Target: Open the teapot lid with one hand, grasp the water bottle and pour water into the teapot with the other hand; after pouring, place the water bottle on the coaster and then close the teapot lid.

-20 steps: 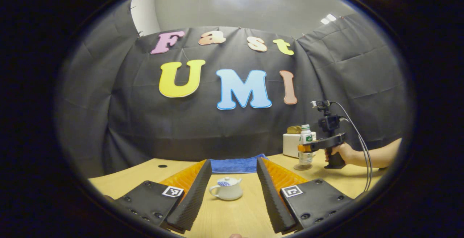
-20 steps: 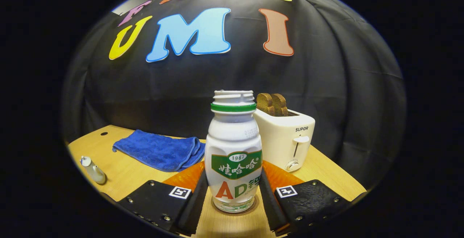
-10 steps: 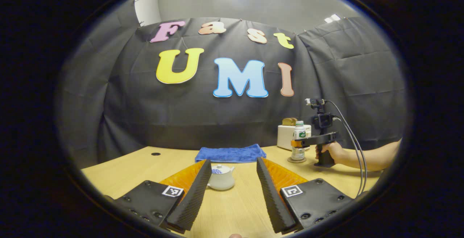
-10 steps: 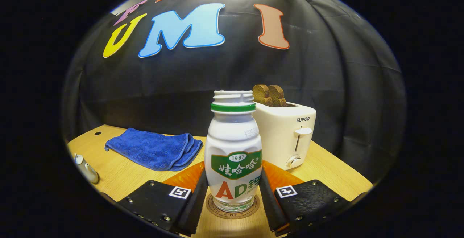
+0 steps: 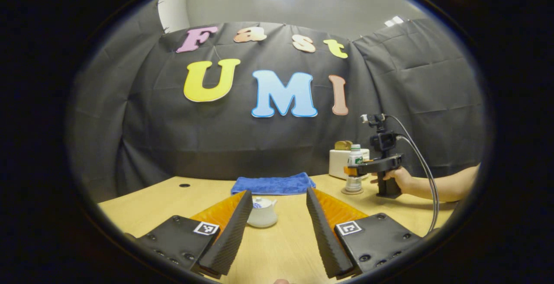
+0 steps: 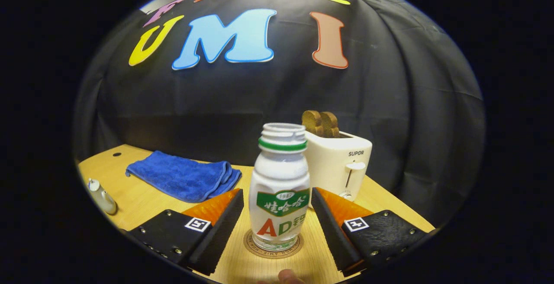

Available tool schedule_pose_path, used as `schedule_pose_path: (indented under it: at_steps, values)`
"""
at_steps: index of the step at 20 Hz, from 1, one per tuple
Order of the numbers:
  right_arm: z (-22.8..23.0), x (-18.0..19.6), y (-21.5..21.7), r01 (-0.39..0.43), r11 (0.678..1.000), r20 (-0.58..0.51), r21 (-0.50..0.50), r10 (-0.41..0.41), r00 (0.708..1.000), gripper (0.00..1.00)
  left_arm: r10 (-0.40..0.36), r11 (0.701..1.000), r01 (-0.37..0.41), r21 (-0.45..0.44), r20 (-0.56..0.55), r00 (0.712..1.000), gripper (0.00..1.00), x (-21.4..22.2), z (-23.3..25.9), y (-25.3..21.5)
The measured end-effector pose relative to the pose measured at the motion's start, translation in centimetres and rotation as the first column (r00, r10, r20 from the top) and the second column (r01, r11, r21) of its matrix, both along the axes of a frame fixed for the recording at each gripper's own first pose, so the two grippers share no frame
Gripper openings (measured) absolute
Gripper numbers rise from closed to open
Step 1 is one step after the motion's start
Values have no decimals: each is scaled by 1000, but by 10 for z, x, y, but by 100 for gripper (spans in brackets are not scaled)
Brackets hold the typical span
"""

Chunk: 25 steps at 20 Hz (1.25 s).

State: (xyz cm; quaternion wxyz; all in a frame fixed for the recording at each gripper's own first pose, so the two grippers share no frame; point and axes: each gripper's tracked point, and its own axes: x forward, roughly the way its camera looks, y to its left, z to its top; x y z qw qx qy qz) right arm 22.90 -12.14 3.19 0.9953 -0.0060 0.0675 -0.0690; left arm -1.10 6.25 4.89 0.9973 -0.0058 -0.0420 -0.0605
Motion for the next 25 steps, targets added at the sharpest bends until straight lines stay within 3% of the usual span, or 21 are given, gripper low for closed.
schedule_pose_path:
  at_steps: [3,6,8,9,13,19,25]
  values:
    - [28,-30,3,-14,999,61,38,12,998,96,0,1000,0,9,2,1000,84,-3,0,-6]
    - [53,-82,5,-19,996,125,87,8,992,97,49,998,-50,23,22,999,87,-2,-3,-3]
    - [53,-120,14,-21,992,141,121,4,990,96,59,998,-59,28,13,998,92,7,-10,-12]
    - [49,-136,17,-5,993,139,117,-12,990,96,64,998,-64,29,8,998,99,10,-11,-18]
    - [29,-188,34,48,985,141,167,-72,987,97,41,999,-41,14,-32,999,100,31,-19,-43]
    - [-13,-228,85,10,995,92,100,-19,996,97,29,999,-30,-19,-77,997,100,35,-41,-72]
    - [-25,-239,122,-12,1000,139,26,9,990,97,65,997,-64,33,-44,997,100,14,-39,-79]
